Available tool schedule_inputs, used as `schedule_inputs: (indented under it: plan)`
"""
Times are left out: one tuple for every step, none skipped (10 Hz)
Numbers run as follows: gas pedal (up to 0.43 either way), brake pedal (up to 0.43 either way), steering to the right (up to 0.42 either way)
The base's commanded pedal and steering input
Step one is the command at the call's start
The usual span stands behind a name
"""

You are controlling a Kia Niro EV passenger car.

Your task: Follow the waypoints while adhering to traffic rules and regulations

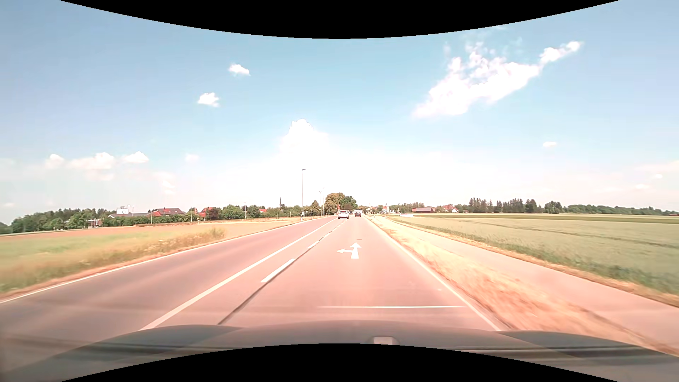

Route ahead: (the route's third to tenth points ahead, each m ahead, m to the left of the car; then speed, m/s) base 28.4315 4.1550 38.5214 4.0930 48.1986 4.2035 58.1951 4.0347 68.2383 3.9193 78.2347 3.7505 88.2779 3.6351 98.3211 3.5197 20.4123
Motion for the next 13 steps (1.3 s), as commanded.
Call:
schedule_inputs:
  plan:
    - [0.169, 0.0, 0.001]
    - [0.169, 0.0, 0.001]
    - [0.189, 0.0, 0.001]
    - [0.228, 0.0, 0.001]
    - [0.228, 0.0, 0.0]
    - [0.228, 0.0, -0.001]
    - [0.228, 0.0, -0.003]
    - [0.228, 0.0, -0.003]
    - [0.228, 0.0, -0.002]
    - [0.22, 0.0, -0.002]
    - [0.209, 0.0, -0.002]
    - [0.197, 0.0, -0.002]
    - [0.197, 0.0, -0.001]
